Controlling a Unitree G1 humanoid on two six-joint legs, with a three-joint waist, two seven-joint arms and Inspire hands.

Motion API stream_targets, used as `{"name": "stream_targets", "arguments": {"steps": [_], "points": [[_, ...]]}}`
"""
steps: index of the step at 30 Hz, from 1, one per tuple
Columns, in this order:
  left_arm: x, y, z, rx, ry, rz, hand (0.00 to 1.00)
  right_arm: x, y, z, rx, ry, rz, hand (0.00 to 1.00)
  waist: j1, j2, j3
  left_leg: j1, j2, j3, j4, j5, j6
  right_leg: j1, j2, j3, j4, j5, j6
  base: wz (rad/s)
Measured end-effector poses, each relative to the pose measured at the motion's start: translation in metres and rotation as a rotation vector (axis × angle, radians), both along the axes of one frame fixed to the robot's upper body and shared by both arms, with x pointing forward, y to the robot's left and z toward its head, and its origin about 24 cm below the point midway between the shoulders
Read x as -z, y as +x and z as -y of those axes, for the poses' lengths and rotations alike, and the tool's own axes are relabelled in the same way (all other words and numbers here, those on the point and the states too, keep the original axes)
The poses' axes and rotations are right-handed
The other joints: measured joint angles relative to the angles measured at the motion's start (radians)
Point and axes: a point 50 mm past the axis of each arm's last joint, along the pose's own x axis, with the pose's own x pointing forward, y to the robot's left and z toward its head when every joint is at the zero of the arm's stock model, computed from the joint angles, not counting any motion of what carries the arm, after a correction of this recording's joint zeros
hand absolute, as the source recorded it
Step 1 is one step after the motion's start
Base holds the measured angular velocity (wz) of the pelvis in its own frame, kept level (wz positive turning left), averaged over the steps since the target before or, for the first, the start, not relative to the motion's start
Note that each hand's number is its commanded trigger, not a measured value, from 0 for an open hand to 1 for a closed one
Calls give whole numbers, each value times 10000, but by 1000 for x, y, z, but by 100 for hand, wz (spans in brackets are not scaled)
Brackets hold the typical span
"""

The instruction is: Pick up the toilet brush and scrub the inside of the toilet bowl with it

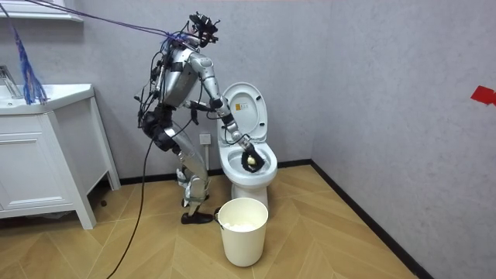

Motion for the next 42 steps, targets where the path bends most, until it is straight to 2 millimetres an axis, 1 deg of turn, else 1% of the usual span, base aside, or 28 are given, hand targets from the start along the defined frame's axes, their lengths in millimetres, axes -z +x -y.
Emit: {"name": "stream_targets", "arguments": {"steps": [1, 2, 3, 4, 6, 9, 12, 13, 15, 16, 17, 18, 19, 20, 21, 22, 23, 24, 26, 29, 30, 32, 36, 39, 40, 42], "points": [[0, 0, 0, 63, 168, 33, 0, -5, 1, 5, 55, -108, 104, 100, -11, -153, -11, -87, 1, 0, 141, 3, 14, -77, 5, 58, 82, -29, 17, 0], [0, 0, 0, 33, 198, 18, 0, -12, 4, 8, 65, -162, 255, 100, -28, -272, 0, -130, -1, -5, 202, -12, 37, -139, -4, 127, 139, -38, 29, -5], [0, 0, 0, 25, 206, 4, 0, -15, 5, 10, 76, -202, 336, 100, -63, -288, 7, -147, -1, -7, 228, -12, 39, -145, -3, 133, 143, -44, 41, -6], [-2, 2, 0, 31, 247, 61, 0, -20, 6, 14, 54, -290, 441, 100, -56, -332, -2, -191, -2, 0, 279, -22, 54, -189, 0, 178, 174, -43, 72, 0], [-4, 4, 0, 93, 456, 142, 0, -24, 5, 19, -8, -442, 485, 100, -28, -344, -5, -222, -5, 18, 327, -86, 76, -225, -1, 235, 242, -33, 129, -5], [-6, 9, 0, 103, 537, 138, 0, -24, 7, 17, -124, -455, 487, 100, -22, -349, -3, -188, -71, 52, 328, -95, 99, -268, -33, 346, 321, 9, 254, -7], [-7, 11, 0, 173, 614, -26, 0, -19, 8, 10, -421, -556, 273, 100, -44, -336, -5, -100, -85, 49, 348, -64, 95, -162, -71, 301, 320, 69, 257, -4], [-7, 12, 0, 209, 638, -93, 0, -16, 7, 8, -548, -607, 159, 100, -42, -293, -15, -78, -96, 16, 383, -65, 94, -112, -74, 268, 319, 70, 257, 0], [-8, 15, 2, 289, 784, -43, 0, -13, 6, 6, -788, -847, -58, 100, 14, -185, -8, -93, -79, -18, 446, -68, 96, -81, -60, 238, 313, 43, 218, 2], [-7, 15, 3, 340, 805, -132, 0, -9, 4, 4, -930, -907, -260, 100, 89, -95, -10, -59, -82, -39, 478, -73, 103, -25, -54, 222, 303, 48, 219, 0], [-4, 15, 6, 407, 873, -285, 0, -3, 0, 4, -967, -1029, -602, 100, 154, 189, -16, 27, -85, -146, 491, -83, 118, 173, -13, 115, 190, 73, 260, 0], [-3, 15, 7, 418, 880, -325, 0, 0, -3, 4, -1014, -1134, -834, 100, 233, 299, -19, 73, -74, -176, 476, -88, 124, 234, 35, 122, 124, 93, 291, 0], [-2, 15, 9, 436, 844, -336, 0, 5, -8, 5, -1087, -1400, -1380, 100, 432, 464, -53, 126, -81, -185, 446, -102, 144, 276, 29, 111, 75, 105, 309, -6], [-1, 15, 12, 431, 822, -331, 0, 11, -13, 5, -1312, -1838, -2034, 100, 574, 712, -59, 155, -85, -241, 421, -99, 140, 363, 33, 20, -14, 138, 314, -6], [-1, 15, 12, 439, 805, -342, 0, 13, -14, 4, -1427, -2045, -2312, 100, 636, 809, -65, 160, -80, -254, 393, -94, 133, 382, 40, -12, -68, 162, 310, -8], [-1, 15, 12, 440, 799, -346, 0, 18, -19, 4, -1376, -2186, -2697, 100, 784, 879, -76, 189, -83, -247, 329, -82, 115, 378, 36, -16, -117, 192, 295, -10], [-1, 14, 12, 427, 800, -373, 0, 21, -21, 3, -1324, -2158, -2827, 100, 836, 909, -97, 208, -82, -250, 317, -78, 108, 394, 41, -36, -145, 212, 270, -16], [2, 12, 11, 403, 796, -470, 0, 27, -24, -1, -1337, -2031, -2996, 100, 854, 992, -154, 264, -89, -256, 305, -87, 117, 485, 65, -109, -208, 229, 254, -9], [2, 10, 13, 582, 706, -531, 0, 34, -28, -5, -1530, -1897, -3123, 100, 738, 1078, -198, 518, -70, -251, 133, -86, 101, 765, 141, -183, -409, 242, 278, 0], [6, 6, 12, 594, 655, -623, 0, 43, -33, -13, -1749, -1717, -3316, 100, 617, 1111, -212, 856, -15, -339, -113, -85, 17, 1151, 287, -257, -742, 262, 255, 2], [9, 1, 11, 535, 647, -750, 0, 48, -37, -17, -1867, -1668, -3404, 100, 519, 1132, -230, 991, 7, -396, -209, -98, -24, 1322, 379, -261, -883, 258, 255, 7], [14, -6, 10, 408, 570, -888, 0, 56, -43, -23, -2174, -1612, -3489, 100, 372, 1128, -237, 1203, 85, -443, -251, -155, -102, 1594, 515, -274, -1087, 251, 235, 3], [21, -13, 6, 212, 460, -1253, 0, 64, -51, -28, -2188, -1351, -3520, 100, 153, 1114, -245, 1512, 118, -494, -424, -174, -136, 1948, 618, -359, -1398, 296, 170, 3], [26, -17, 5, 128, 142, -1490, 0, 71, -58, -32, -2242, -1175, -3675, 100, 107, 1057, -258, 1764, 137, -495, -573, -144, -104, 2221, 671, -386, -1596, 324, 187, 0], [29, -18, 6, 77, 85, -1627, 0, 76, -64, -33, -2263, -1132, -3816, 100, 24, 1028, -252, 1954, 138, -500, -635, -140, -100, 2423, 708, -368, -1697, 341, 216, 0], [36, -21, 5, -96, -70, -1918, 0, 80, -68, -37, -2528, -1273, -3980, 100, -52, 908, -255, 2308, 154, -467, -761, -143, -102, 2792, 754, -349, -1870, 342, 257, 0]]}}
